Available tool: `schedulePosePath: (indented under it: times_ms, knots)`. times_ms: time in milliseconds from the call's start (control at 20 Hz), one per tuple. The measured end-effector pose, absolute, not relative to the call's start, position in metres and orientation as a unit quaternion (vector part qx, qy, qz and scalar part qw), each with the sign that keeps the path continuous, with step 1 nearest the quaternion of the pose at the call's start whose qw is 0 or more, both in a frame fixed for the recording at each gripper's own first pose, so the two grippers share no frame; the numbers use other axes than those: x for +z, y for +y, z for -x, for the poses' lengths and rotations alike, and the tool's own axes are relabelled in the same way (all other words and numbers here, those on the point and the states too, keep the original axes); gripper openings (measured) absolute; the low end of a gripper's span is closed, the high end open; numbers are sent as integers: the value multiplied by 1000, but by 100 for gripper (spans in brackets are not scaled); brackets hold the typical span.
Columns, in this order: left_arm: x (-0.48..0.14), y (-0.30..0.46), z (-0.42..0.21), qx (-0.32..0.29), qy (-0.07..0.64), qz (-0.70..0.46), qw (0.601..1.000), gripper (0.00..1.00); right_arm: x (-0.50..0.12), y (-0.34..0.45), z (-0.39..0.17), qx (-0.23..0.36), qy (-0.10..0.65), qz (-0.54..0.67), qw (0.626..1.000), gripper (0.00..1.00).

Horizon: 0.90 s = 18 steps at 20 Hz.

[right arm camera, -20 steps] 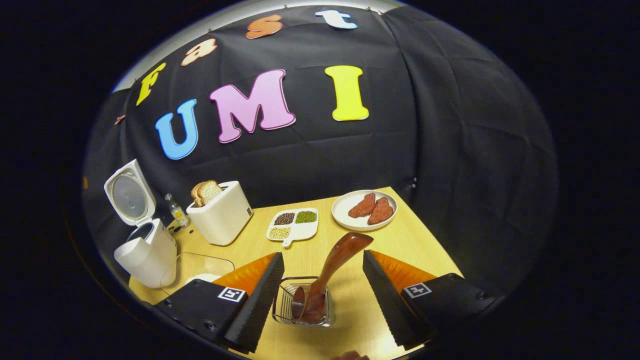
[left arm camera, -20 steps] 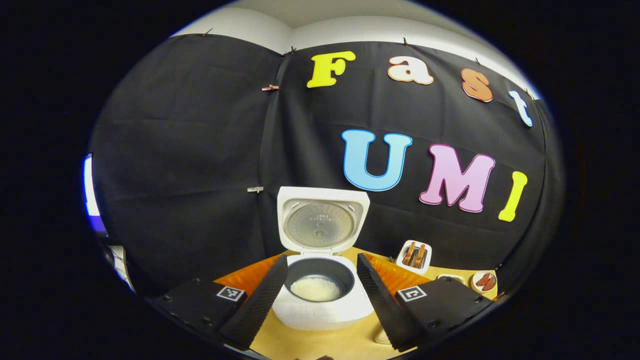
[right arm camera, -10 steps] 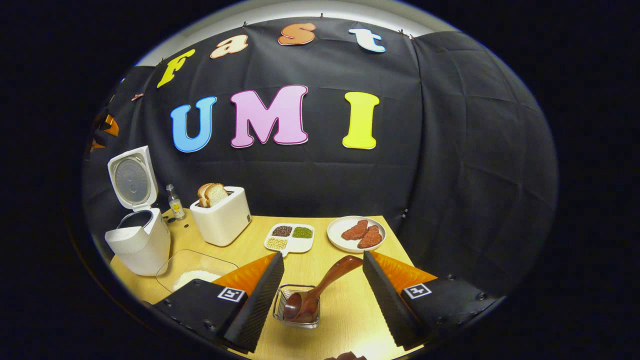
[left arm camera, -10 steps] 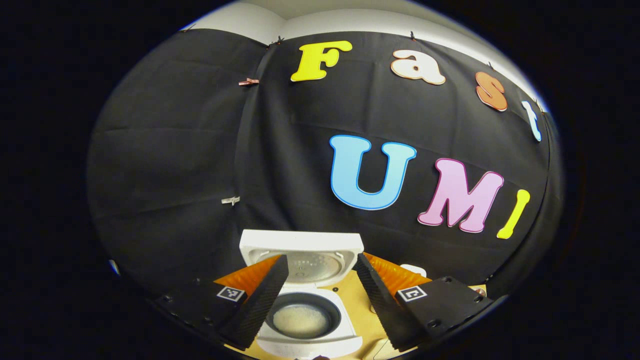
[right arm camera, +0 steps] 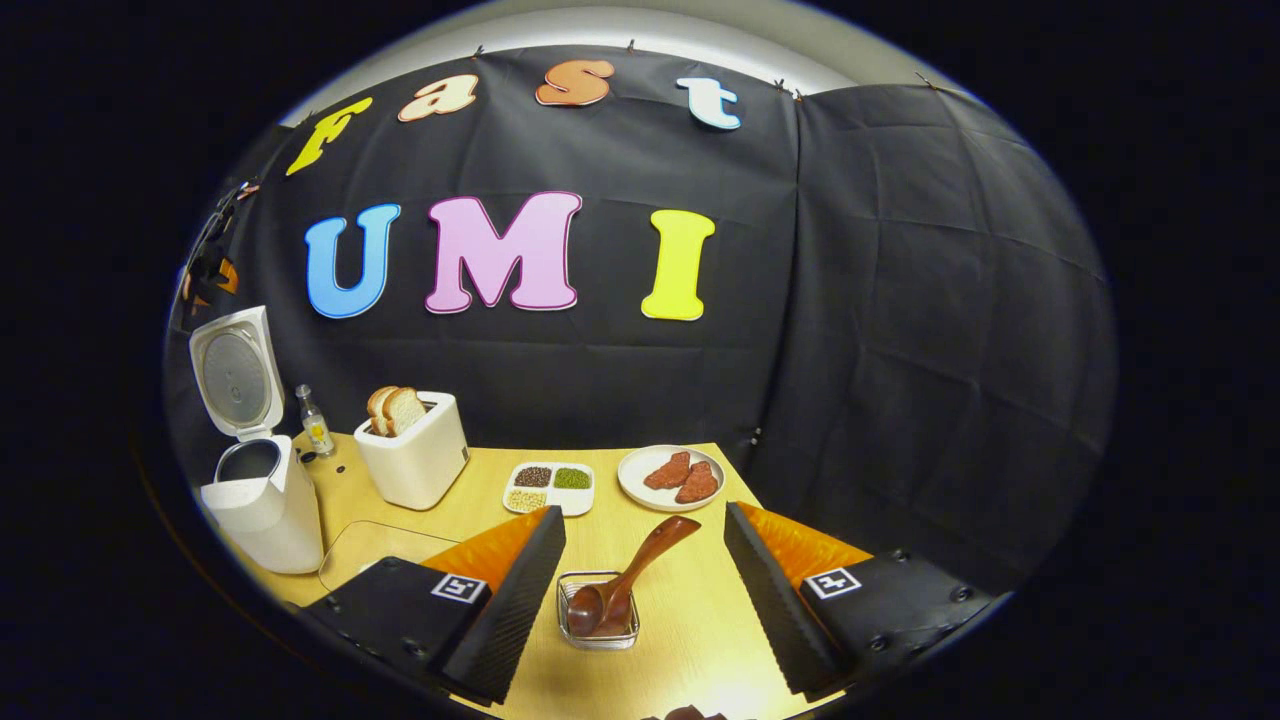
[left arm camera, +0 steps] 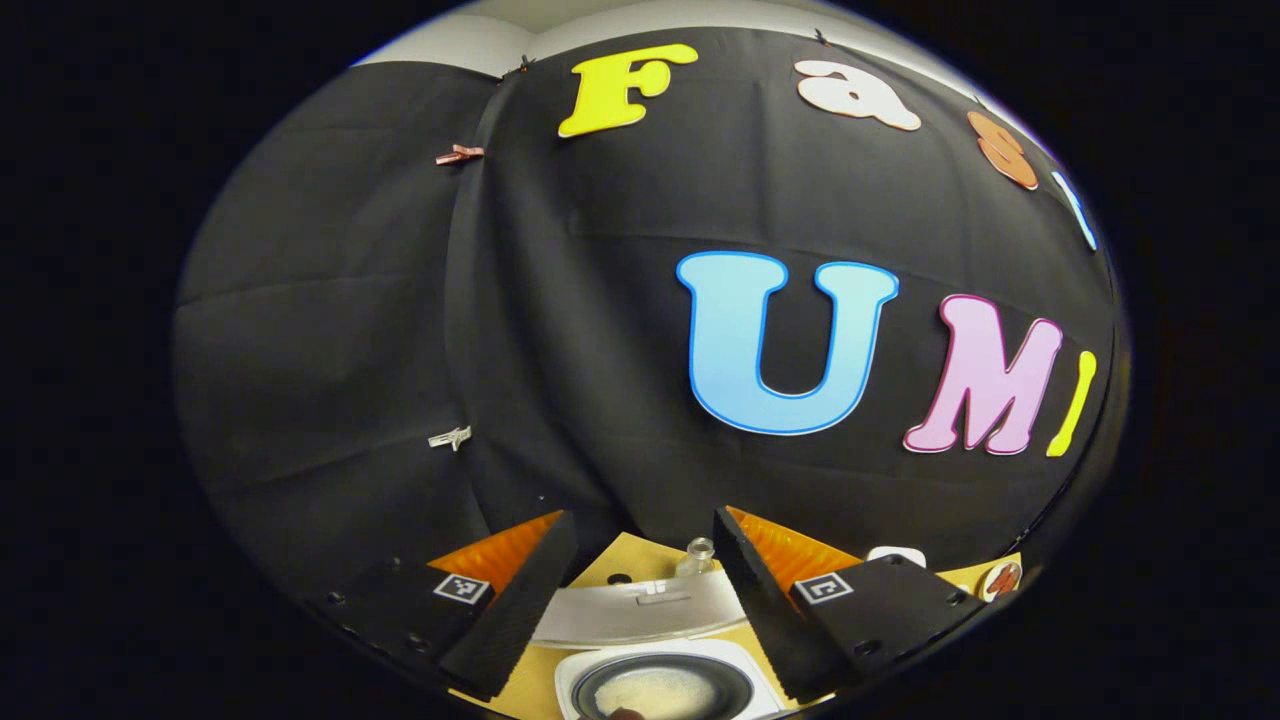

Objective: Close the left gripper, press the button to open the rice cooker; take a wooden spoon from the chopstick holder with the right hand, scoop a spoonful of rice and pour it into the rice cooker, then put the wooden spoon back into the chopstick holder.

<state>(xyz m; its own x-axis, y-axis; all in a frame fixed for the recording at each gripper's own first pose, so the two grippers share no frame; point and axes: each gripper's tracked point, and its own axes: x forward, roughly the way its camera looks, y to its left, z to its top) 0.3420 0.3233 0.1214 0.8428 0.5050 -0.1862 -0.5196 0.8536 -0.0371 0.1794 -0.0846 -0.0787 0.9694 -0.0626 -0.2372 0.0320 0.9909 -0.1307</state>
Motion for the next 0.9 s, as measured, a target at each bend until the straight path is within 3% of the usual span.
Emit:
schedulePosePath:
  times_ms: [400, 900]
  knots:
    - [75, 327, -361, 278, 139, 87, 947, 99, -77, -73, -151, -43, 128, 63, 989, 98]
    - [12, 247, -283, 273, 202, 120, 933, 99, -74, -42, -154, 11, 107, 35, 994, 98]
